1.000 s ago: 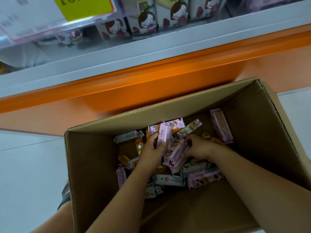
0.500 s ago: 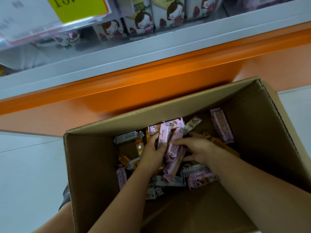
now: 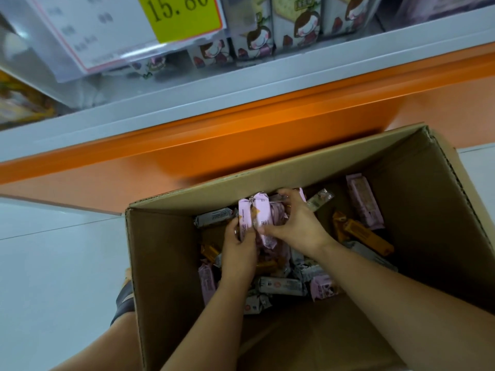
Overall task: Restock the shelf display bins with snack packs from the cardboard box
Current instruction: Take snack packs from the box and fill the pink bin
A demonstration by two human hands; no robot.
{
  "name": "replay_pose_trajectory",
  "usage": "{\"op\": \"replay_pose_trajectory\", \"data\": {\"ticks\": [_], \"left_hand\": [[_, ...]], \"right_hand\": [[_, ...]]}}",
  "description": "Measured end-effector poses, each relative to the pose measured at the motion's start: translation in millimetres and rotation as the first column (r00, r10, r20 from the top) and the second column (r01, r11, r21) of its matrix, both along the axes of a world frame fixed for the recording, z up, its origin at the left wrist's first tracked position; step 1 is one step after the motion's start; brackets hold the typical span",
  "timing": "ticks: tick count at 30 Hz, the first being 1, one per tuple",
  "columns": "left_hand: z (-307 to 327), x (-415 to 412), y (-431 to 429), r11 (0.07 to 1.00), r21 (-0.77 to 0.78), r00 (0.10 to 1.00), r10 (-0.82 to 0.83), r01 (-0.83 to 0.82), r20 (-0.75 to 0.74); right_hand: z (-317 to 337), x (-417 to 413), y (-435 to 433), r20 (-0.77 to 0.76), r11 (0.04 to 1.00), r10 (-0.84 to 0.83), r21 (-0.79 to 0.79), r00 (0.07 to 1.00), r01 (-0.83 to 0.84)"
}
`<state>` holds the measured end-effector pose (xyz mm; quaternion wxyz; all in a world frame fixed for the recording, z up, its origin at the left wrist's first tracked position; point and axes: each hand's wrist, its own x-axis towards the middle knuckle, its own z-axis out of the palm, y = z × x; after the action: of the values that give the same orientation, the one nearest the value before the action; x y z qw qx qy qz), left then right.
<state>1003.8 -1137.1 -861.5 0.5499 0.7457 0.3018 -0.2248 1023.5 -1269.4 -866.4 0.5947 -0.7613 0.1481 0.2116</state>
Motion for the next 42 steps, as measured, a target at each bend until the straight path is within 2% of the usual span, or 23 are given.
{"op": "replay_pose_trajectory", "data": {"ticks": [2, 4, 7, 9, 14, 18, 19, 23, 28, 32, 34, 36, 38, 42], "left_hand": [[-0.7, -0.7, 1.5, 1.0, 0.02, 0.999, -0.006, 0.007, -0.039], [1.3, 1.1, 3.5, 0.999, 0.031, 0.997, -0.039, 0.04, -0.06], [3.4, 2.5, 4.8, 0.993, 0.045, 0.992, -0.104, 0.107, -0.075], [2.3, 2.5, 5.1, 0.984, 0.076, 0.984, -0.152, 0.159, -0.089], [2.3, 5.4, 3.8, 0.973, 0.092, 0.976, -0.204, 0.211, -0.079], [4.3, 6.2, 1.1, 0.969, 0.094, 0.973, -0.223, 0.228, -0.068], [4.0, 5.9, 0.7, 0.969, 0.095, 0.972, -0.224, 0.23, -0.068], [4.2, 3.9, 0.1, 0.969, 0.095, 0.973, -0.222, 0.227, -0.068], [5.4, 5.2, 0.5, 0.966, 0.103, 0.971, -0.229, 0.235, -0.068], [4.1, 6.6, 0.9, 0.959, 0.119, 0.966, -0.247, 0.255, -0.083], [4.2, 6.8, 0.0, 0.955, 0.116, 0.96, -0.266, 0.275, -0.081], [3.9, 7.6, -0.7, 0.954, 0.105, 0.959, -0.273, 0.28, -0.074], [3.2, 8.2, -0.8, 0.952, 0.104, 0.957, -0.282, 0.289, -0.071], [-1.2, 7.5, 0.4, 0.943, 0.11, 0.949, -0.305, 0.313, -0.079]], "right_hand": [[-2.2, 4.7, -2.8, -0.005, 0.997, 0.071, -0.034, 0.997, -0.071], [-4.4, 9.1, -8.3, 0.018, 0.974, 0.176, -0.146, 0.984, -0.172], [-7.6, 12.1, -17.2, 0.023, 0.875, 0.345, -0.371, 0.938, -0.312], [-9.2, 12.9, -21.1, -0.002, 0.833, 0.401, -0.415, 0.916, -0.366], [-13.6, 18.1, -25.6, -0.05, 0.847, 0.322, -0.432, 0.946, -0.311], [-18.2, 24.4, -28.5, -0.067, 0.715, 0.386, -0.608, 0.92, -0.344], [-19.2, 25.1, -28.8, -0.066, 0.709, 0.38, -0.62, 0.923, -0.336], [-23.1, 23.1, -30.1, -0.017, 0.781, 0.253, -0.586, 0.967, -0.215], [-26.3, 17.8, -37.0, 0.068, 0.752, 0.279, -0.636, 0.958, -0.173], [-11.3, 11.1, -48.8, 0.1, 0.822, 0.095, -0.569, 0.99, -0.022], [-2.7, 7.8, -51.8, 0.002, 0.838, 0.081, -0.542, 0.997, -0.067], [2.0, 6.4, -50.8, -0.199, 0.838, 0.139, -0.498, 0.97, -0.222], [0.1, 3.7, -47.0, -0.331, 0.884, 0.164, -0.369, 0.929, -0.287], [-9.2, -4.2, -31.9, -0.441, 0.986, 0.027, -0.134, 0.897, -0.096]]}}
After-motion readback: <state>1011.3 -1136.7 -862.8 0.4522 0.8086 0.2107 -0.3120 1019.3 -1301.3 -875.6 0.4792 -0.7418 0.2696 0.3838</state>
